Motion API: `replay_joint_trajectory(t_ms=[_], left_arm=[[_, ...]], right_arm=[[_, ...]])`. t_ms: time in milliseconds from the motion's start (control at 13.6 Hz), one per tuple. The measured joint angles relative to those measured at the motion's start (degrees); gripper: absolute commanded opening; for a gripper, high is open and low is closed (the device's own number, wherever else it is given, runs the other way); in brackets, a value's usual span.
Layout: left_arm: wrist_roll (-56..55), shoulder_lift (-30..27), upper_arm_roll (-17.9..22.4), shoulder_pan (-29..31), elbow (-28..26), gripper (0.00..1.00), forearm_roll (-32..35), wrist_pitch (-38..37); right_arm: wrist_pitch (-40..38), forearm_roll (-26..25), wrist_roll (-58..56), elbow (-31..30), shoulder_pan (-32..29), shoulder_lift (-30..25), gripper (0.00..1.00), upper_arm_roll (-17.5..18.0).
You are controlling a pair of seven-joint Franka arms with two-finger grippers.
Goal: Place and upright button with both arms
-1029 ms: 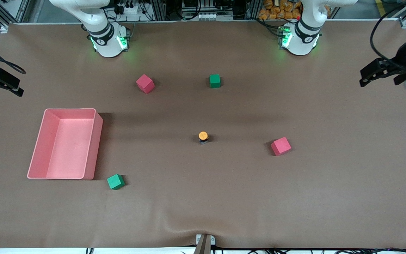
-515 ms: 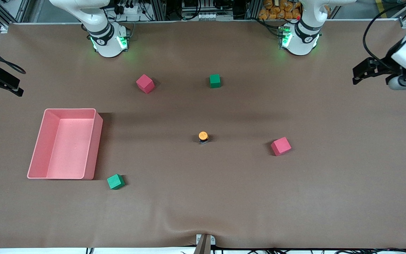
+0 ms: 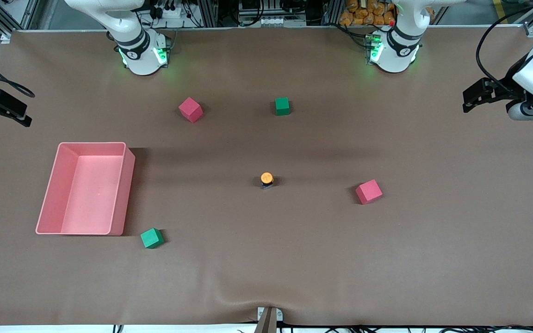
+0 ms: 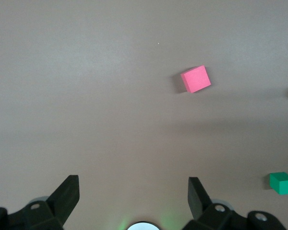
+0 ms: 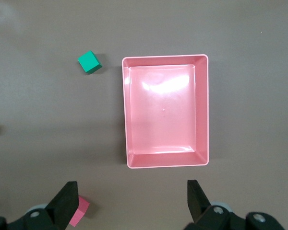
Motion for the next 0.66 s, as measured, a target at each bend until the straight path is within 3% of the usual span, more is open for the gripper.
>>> replay_joint_trajectory(t_ms=[662], left_arm=[[0.0, -0.2, 0.0, 0.0, 1.1, 1.0, -0.5, 0.4]], right_arm=[[0.0, 0.0, 0.0, 0.0, 0.0, 0.1, 1.0, 0.0]])
